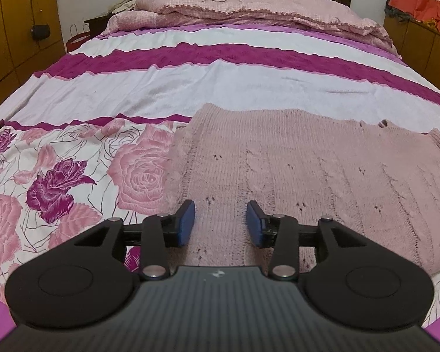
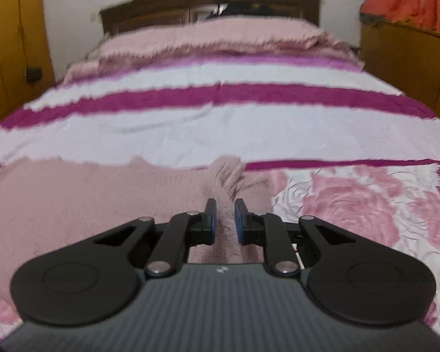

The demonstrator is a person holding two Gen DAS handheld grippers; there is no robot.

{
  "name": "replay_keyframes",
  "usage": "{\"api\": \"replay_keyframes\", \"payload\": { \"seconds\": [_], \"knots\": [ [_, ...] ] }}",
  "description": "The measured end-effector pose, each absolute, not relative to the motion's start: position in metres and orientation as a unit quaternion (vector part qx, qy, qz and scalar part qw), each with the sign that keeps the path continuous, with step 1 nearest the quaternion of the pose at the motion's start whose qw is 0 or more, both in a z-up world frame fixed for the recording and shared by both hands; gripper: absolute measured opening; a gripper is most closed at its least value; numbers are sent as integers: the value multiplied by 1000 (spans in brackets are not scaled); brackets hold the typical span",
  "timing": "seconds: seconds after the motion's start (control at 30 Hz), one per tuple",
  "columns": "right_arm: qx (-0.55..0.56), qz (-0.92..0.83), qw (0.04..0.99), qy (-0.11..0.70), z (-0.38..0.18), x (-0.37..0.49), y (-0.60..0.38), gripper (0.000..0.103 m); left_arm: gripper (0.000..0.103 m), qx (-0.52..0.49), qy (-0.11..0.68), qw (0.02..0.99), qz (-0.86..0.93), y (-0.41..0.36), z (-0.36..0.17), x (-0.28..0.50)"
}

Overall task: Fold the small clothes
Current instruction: 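Move the right gripper to the end of the folded cardigan and grasp it, then lift the grasped end with the right gripper and fold it over the bundle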

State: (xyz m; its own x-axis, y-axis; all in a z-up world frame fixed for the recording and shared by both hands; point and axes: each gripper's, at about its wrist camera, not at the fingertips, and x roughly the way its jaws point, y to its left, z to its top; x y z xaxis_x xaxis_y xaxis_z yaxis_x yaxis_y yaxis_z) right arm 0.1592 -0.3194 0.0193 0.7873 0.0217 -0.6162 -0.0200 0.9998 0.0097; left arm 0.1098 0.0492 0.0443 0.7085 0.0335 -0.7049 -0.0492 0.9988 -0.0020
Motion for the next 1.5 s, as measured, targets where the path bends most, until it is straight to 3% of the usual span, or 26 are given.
{"api": "replay_keyframes", "payload": {
  "seconds": [0.07, 0.1, 0.13, 0.57, 0.9, 1.0, 1.13, 1.5],
  "knots": [
    [-10, -34, 946, 321, 2, 167, -324, 51, 48, -15, 382, 924, 23, 50, 44, 110],
    [-5, -73, 948, 311, -1, 167, -328, 83, 48, -17, 383, 923, 23, 51, 45, 110],
    [3, -94, 947, 307, -1, 165, -332, 95, 49, -18, 384, 923, 22, 52, 45, 109],
    [150, 1, 950, 273, 43, 90, -347, 93, 55, -30, 387, 921, 19, 41, 66, 89],
    [206, 30, 916, 343, -4, 77, -338, 92, 57, -26, 388, 921, 16, 26, 80, 56],
    [240, 35, 911, 332, -3, 74, -343, 94, 57, -22, 390, 920, 16, 22, 81, 50],
    [269, 63, 904, 327, -3, 74, -341, 86, 57, -19, 391, 920, 16, 18, 81, 47],
    [274, 66, 905, 319, -15, 83, -337, 83, 58, -28, 407, 913, 15, 15, 69, 52]
  ]
}}
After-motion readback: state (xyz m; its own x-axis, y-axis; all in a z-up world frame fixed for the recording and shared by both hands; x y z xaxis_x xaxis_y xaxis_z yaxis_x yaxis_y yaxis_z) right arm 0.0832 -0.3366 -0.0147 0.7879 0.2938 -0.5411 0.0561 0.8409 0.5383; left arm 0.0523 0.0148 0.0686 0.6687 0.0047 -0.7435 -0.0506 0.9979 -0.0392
